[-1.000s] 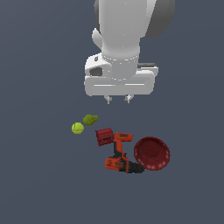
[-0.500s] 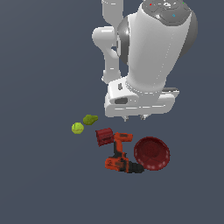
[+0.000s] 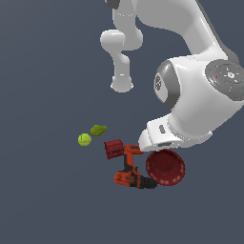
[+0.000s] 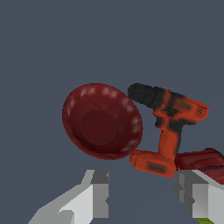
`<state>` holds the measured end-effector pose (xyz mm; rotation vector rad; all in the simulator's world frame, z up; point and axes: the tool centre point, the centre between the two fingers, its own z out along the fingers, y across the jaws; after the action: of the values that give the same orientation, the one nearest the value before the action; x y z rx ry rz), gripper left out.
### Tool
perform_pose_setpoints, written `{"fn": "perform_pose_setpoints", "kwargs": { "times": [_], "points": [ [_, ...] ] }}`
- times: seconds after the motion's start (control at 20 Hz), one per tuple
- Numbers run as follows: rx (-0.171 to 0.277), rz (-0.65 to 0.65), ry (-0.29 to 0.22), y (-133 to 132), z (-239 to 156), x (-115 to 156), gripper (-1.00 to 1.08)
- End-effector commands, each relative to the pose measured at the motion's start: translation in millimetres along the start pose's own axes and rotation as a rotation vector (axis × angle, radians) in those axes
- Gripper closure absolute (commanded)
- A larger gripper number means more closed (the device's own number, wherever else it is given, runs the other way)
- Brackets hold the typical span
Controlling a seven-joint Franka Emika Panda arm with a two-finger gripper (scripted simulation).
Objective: Pick up a designated object from a clutter of objects.
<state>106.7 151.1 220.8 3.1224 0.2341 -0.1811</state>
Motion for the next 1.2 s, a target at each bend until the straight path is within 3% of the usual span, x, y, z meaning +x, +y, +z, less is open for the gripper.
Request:
{"fn": "perform_pose_setpoints", "kwargs": {
  "times": [0.0, 0.55, 1.15],
  "points": [
    [-0.002, -0.015, -0.019, -18, 17, 10, -0.2],
    [-0.008, -0.061, -0.084, -79, 83, 34, -0.2],
    [-0.01, -0.073, -0.103, -95, 104, 37, -0.2]
  ]
}}
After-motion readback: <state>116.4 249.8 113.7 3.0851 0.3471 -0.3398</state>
